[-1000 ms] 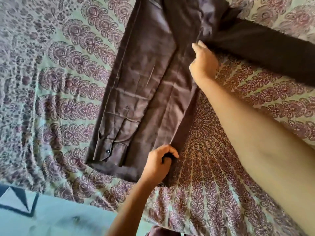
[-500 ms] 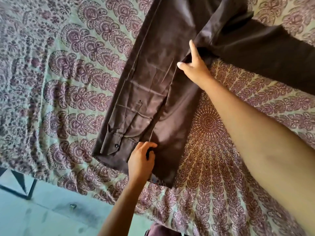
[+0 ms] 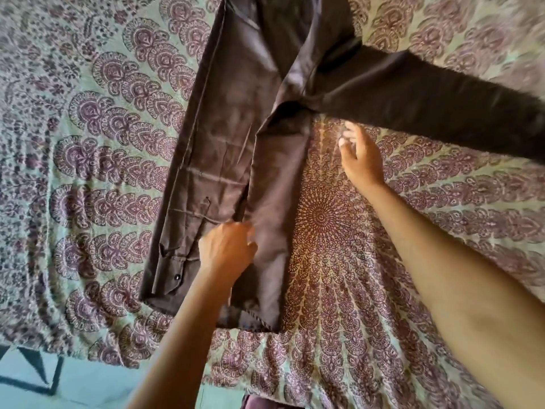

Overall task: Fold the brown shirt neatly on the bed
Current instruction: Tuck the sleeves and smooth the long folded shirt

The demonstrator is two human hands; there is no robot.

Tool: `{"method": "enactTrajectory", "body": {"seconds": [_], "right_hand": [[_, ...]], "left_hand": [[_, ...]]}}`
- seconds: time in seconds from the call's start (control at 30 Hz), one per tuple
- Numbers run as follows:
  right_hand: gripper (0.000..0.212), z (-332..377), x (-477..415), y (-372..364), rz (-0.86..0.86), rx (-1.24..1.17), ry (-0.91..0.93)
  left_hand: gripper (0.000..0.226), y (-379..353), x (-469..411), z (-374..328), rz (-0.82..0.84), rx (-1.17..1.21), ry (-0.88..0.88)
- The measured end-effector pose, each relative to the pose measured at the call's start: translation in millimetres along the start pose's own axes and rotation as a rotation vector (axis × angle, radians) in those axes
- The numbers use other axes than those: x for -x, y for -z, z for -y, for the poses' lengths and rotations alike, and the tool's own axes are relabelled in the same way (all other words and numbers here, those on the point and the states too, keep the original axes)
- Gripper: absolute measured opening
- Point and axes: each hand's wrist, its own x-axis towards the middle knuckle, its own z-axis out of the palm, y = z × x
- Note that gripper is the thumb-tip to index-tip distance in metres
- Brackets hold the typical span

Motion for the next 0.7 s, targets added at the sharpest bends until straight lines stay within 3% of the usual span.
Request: {"method": "enactTrajectory", "body": {"seconds": [0.1,0.23,0.33,0.53,0.7], "right_hand": [[0.031,-35,5,36,-0.169,-0.006,-0.149],[0.031,-84,3,95,-0.425,-0.174,-0.385],[0.050,-124,0,138,-0.568,-0.252,-0.625],[0.059,-177,-10,179,-0.627,-0.384,-0.732],[0.040,-206,-34,187,-0.651,-0.527,-0.890]], "left_hand": [[0.028,16,-25,-47,-0.122,0.088,-0.089],[0.031,22,-58,-120,-0.173,0.275,-0.170],[0.030,20,-74,-175,-0.194,0.307,-0.246],[0.027,11,-97,-244,-0.207,0.262,-0.355],[0.023,9,-108,-259,-0.217,0.247,-0.372]]}}
